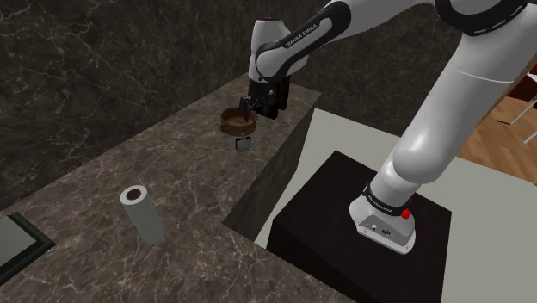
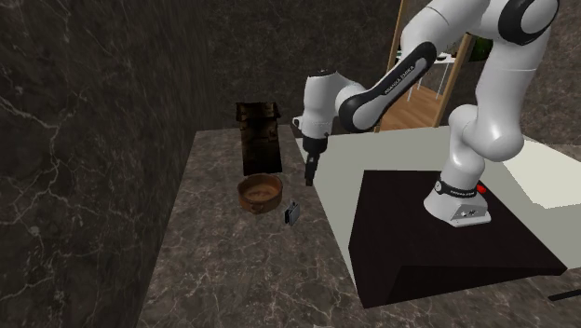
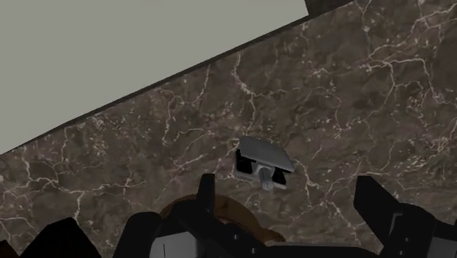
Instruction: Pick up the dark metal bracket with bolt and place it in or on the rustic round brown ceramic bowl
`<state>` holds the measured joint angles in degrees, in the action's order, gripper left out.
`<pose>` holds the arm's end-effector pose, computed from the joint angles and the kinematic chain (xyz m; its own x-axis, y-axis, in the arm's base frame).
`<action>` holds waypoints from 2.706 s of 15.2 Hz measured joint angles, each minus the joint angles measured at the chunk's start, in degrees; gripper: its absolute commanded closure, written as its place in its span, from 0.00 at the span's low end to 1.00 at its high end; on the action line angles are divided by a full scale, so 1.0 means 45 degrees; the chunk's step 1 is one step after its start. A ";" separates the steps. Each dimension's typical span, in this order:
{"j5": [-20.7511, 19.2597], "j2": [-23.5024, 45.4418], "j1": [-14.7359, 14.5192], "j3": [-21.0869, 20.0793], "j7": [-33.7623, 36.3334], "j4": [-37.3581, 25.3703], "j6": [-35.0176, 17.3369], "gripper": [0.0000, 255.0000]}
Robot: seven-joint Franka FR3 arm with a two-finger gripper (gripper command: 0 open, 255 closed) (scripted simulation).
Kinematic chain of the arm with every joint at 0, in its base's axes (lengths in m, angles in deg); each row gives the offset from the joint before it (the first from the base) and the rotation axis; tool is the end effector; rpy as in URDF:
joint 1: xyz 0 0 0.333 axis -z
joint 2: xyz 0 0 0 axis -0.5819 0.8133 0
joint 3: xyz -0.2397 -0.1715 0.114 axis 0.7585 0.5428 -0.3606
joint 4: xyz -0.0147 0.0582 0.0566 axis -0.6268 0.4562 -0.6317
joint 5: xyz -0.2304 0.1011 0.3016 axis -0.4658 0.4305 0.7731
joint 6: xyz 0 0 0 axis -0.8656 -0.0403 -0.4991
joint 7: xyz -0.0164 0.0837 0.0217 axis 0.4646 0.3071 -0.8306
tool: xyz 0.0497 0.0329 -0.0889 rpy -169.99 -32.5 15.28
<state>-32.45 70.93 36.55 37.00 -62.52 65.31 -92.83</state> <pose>0.5184 0.0424 0.3357 0.9771 -0.2094 0.0369 -0.2088 -0.9777 -0.0208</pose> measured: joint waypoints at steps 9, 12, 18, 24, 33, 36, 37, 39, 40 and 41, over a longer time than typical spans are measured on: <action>-0.0292 0.4291 -0.0101 0.0191 0.0711 -0.2160 -0.1567 0.00; -0.0332 0.4813 -0.0128 0.0224 0.0759 -0.2287 -0.1940 0.00; -0.0399 0.5482 -0.0184 0.0268 0.0819 -0.2413 -0.2480 0.00; -0.0403 0.5487 -0.0186 0.0270 0.0822 -0.2399 -0.2516 1.00; -0.0401 0.5488 -0.0190 0.0265 0.0822 -0.2405 -0.2516 1.00; -0.0371 0.5190 -0.0155 0.0249 0.0791 -0.2356 -0.2253 1.00; -0.0358 0.5059 -0.0145 0.0240 0.0779 -0.2357 -0.2121 1.00; -0.0331 0.4791 -0.0148 0.0216 0.0793 -0.2384 -0.1827 1.00; -0.0315 0.4645 -0.0132 0.0207 0.0772 -0.2378 -0.1688 1.00; -0.0298 0.4485 -0.0115 0.0200 0.0751 -0.2321 -0.1585 1.00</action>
<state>-33.79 91.12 36.03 37.90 -59.14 54.87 -99.96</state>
